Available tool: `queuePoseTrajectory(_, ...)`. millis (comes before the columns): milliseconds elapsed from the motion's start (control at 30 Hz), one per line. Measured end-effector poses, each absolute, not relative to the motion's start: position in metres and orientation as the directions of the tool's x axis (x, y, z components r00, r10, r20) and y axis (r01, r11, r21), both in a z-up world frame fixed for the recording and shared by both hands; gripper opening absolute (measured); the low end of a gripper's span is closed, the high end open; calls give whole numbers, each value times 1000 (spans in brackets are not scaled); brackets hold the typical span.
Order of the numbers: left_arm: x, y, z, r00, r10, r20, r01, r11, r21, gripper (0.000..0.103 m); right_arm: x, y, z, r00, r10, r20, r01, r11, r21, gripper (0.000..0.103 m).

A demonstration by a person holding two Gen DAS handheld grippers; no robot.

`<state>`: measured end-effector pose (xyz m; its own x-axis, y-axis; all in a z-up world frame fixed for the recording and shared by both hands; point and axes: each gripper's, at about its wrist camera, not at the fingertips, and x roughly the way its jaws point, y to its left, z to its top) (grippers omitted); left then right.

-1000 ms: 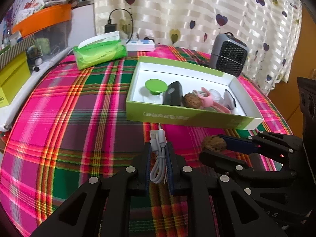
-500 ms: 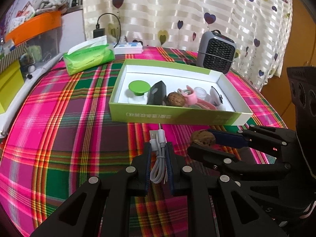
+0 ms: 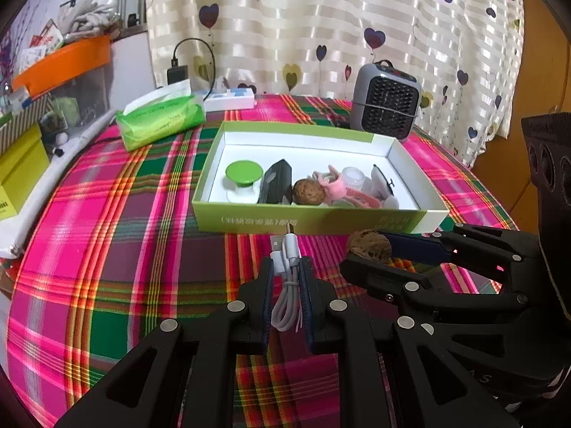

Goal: Organize objects
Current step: 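Lift and carry the white cable and walnut over the box with both tools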

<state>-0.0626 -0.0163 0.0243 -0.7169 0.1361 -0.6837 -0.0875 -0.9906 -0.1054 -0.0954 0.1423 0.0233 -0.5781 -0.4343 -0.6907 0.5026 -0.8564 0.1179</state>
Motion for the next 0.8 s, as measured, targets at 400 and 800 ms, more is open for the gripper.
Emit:
queuePoseTrajectory(400,-67,-6,38,-738,131,-661,-104,-991,-81,12,-97,152,35,-617,-426,-661,479,-870,114,34)
queuePoseTrajectory(800,-77,3,52,-757,139,-639,-121,-990,-72,12,-101,161,50,-657,-398,-641,461,-884,77,34)
